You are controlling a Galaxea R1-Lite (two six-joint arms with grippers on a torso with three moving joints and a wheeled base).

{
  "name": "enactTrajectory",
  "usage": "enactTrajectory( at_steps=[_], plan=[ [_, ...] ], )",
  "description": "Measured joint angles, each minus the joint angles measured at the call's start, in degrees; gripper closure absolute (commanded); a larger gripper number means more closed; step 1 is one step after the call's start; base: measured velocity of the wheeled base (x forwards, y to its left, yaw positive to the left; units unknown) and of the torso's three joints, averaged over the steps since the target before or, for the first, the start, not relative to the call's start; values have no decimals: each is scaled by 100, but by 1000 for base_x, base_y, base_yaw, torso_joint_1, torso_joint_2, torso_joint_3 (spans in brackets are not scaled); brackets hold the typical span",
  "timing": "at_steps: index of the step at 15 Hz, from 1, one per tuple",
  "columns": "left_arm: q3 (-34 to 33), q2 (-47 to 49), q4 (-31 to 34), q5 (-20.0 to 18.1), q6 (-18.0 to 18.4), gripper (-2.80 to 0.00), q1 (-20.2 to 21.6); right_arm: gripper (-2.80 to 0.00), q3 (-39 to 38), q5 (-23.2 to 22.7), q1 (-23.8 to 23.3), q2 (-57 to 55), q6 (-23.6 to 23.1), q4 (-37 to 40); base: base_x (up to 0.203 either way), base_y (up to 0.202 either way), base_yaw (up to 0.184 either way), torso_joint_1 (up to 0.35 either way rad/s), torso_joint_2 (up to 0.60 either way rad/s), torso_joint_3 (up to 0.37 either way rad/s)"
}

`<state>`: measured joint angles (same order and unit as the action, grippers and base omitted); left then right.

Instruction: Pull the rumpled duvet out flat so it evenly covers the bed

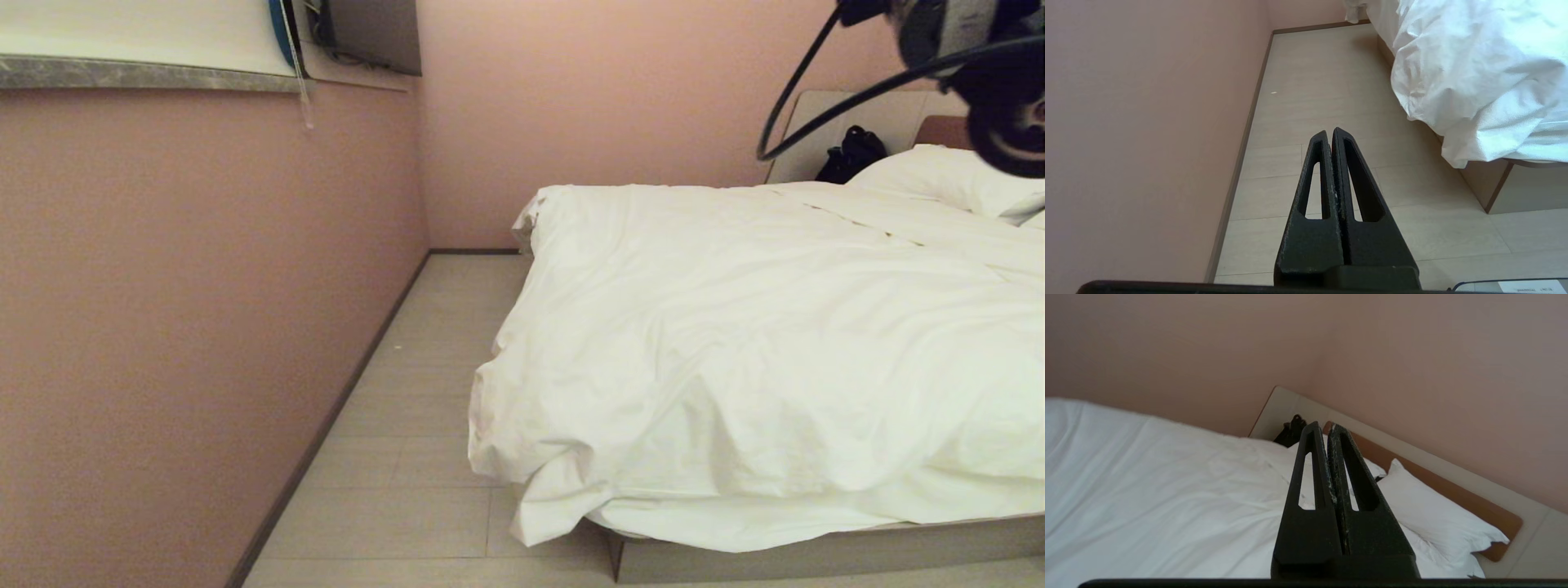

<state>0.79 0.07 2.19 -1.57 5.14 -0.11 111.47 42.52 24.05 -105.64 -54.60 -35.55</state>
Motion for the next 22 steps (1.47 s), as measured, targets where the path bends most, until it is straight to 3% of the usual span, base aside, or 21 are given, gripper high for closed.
enactTrajectory(
  at_steps=[3,6,13,22],
  plan=[
    [0,0,1,0,2,0,4,0,-57,125,-74,942,-152,-14,0,0,0,0,0,0],
    [0,0,0,1,2,0,0,0,-326,155,-452,1836,-204,11,0,0,0,0,0,0],
    [0,0,-2,0,0,0,0,0,-1837,3,-1538,4458,-177,412,0,0,0,0,0,0],
    [0,0,0,1,2,0,-2,0,-5055,-380,-2246,7866,238,1994,0,0,0,0,0,0]
  ],
)
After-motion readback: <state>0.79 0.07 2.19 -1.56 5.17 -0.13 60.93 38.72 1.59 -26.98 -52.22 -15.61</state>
